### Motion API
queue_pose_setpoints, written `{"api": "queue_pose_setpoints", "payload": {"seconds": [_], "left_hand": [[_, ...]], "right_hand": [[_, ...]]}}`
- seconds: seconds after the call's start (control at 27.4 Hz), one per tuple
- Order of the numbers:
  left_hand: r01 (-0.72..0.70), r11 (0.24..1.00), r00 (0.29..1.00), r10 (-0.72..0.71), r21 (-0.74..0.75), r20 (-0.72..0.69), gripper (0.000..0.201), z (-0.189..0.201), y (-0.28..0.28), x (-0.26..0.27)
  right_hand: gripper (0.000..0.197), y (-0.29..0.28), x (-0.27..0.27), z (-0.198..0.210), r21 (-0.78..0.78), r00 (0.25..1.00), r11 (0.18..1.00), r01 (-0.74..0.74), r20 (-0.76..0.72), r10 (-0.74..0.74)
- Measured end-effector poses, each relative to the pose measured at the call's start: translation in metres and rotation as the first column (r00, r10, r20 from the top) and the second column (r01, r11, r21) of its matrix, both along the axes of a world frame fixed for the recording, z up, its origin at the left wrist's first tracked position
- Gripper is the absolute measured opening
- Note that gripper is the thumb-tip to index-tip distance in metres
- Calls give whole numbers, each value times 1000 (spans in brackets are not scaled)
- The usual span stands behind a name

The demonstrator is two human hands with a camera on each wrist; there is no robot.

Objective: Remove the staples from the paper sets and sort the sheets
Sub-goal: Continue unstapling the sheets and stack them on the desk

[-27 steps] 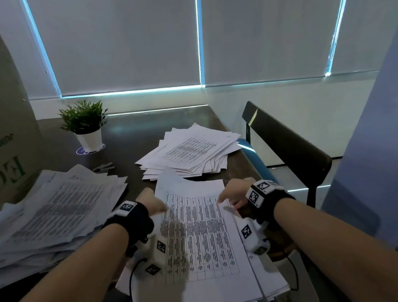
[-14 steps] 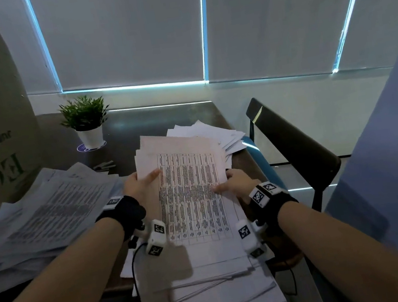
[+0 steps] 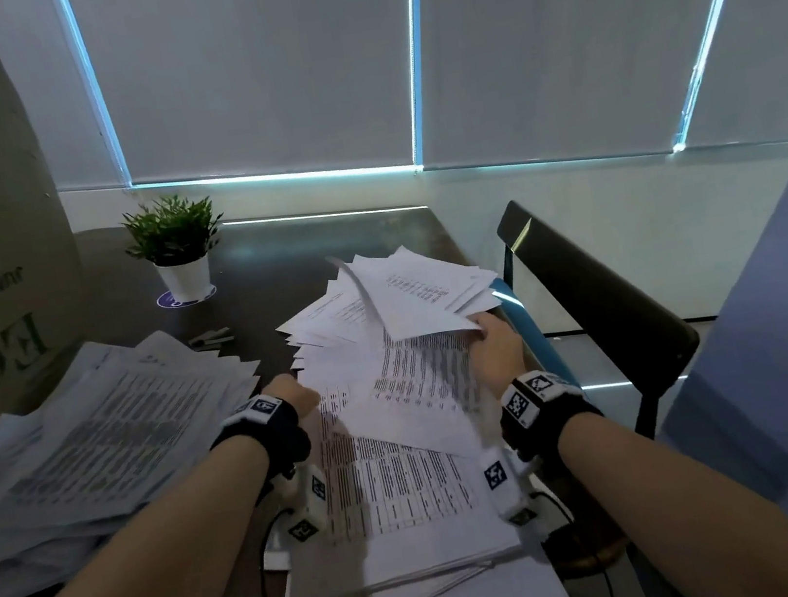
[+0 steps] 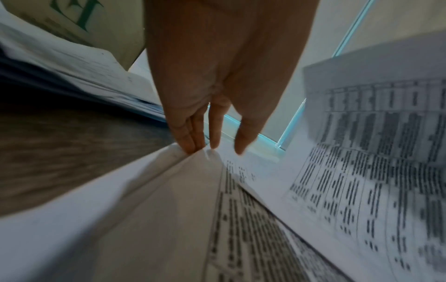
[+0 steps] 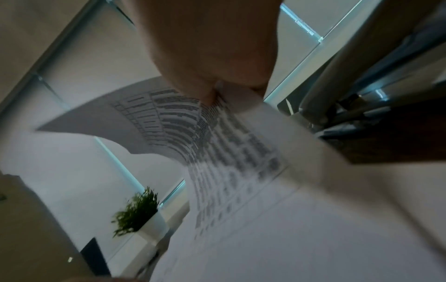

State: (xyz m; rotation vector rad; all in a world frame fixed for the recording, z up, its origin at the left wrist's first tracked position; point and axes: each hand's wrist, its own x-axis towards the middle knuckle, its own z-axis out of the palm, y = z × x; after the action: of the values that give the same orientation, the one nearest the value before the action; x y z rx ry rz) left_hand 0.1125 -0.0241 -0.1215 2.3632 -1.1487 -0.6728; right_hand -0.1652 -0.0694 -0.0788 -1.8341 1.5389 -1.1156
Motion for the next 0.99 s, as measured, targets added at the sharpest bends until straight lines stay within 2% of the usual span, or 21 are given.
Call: {"api": "queue_pose_setpoints", "payload": {"seconds": [0.04, 0.11, 0.15, 0.22, 0.29, 0.33, 0.44, 0.51, 0.55, 0.58, 0.62, 0.66, 0.69, 0.73, 0.8, 0.84, 0.91, 0.99], "left_hand": [[-18, 999, 999, 17, 41, 36, 61, -19, -21, 13], [3, 995, 998, -10, 104, 67, 61, -32, -39, 13], [18, 996, 995, -26, 84, 91, 55, -18, -28, 1], [6, 997, 994, -15, 81, 107, 53, 0, -12, -12], [-39, 997, 998, 35, 68, 55, 60, -5, -17, -8], [-46, 997, 998, 43, 55, 52, 59, 5, -10, -12], [-58, 998, 996, 61, -36, 65, 33, 21, 2, -24], [-95, 985, 991, 107, -143, 80, 27, 19, 8, -31], [-105, 977, 990, 120, -185, 71, 26, 17, 11, -34], [-104, 966, 989, 126, -238, 78, 23, 14, 13, -36], [-96, 953, 989, 124, -287, 81, 21, 16, 16, -38], [-109, 927, 989, 137, -358, 54, 22, 16, 16, -38], [-125, 905, 989, 146, -408, 21, 24, 18, 17, -38], [-114, 907, 990, 137, -405, 29, 25, 18, 17, -36], [-94, 952, 996, 91, -291, -25, 31, 15, 13, -31], [-119, 961, 991, 101, -251, -82, 40, 13, 10, -26], [-173, 947, 969, 115, -269, -219, 56, 9, 4, -16], [-175, 925, 938, 52, -338, -342, 69, 8, -2, -8]], "right_hand": [[29, -5, 0, 5, 53, 999, 998, 22, -26, -21], [27, -19, -2, 6, 227, 974, 974, 8, -220, 44], [27, -22, -1, 6, 323, 939, 946, -19, -320, 128], [13, -21, 5, -1, 456, 855, 889, -48, -441, 272], [28, -23, 14, -12, 483, 837, 875, -41, -462, 294], [33, -21, 19, -14, 483, 842, 875, -22, -464, 277], [40, -16, 30, -19, 470, 831, 882, -34, -477, 286], [39, -13, 36, -20, 459, 801, 888, -32, -520, 297], [32, -14, 39, -22, 460, 799, 887, -34, -521, 301], [20, -16, 41, -26, 461, 811, 886, -60, -495, 312], [24, -17, 41, -28, 474, 835, 877, -82, -448, 320], [39, -18, 41, -29, 496, 865, 863, -93, -389, 317], [46, -20, 39, -27, 523, 892, 846, -108, -325, 315], [42, -20, 38, -25, 523, 913, 842, -134, -264, 310], [35, -22, 33, -21, 461, 952, 866, -195, -125, 281], [43, -20, 32, -15, 400, 961, 881, -251, -7, 277], [60, -15, 28, 3, 280, 916, 882, -379, 245, 316], [57, -14, 25, 21, 184, 834, 870, -457, 430, 347]]}}
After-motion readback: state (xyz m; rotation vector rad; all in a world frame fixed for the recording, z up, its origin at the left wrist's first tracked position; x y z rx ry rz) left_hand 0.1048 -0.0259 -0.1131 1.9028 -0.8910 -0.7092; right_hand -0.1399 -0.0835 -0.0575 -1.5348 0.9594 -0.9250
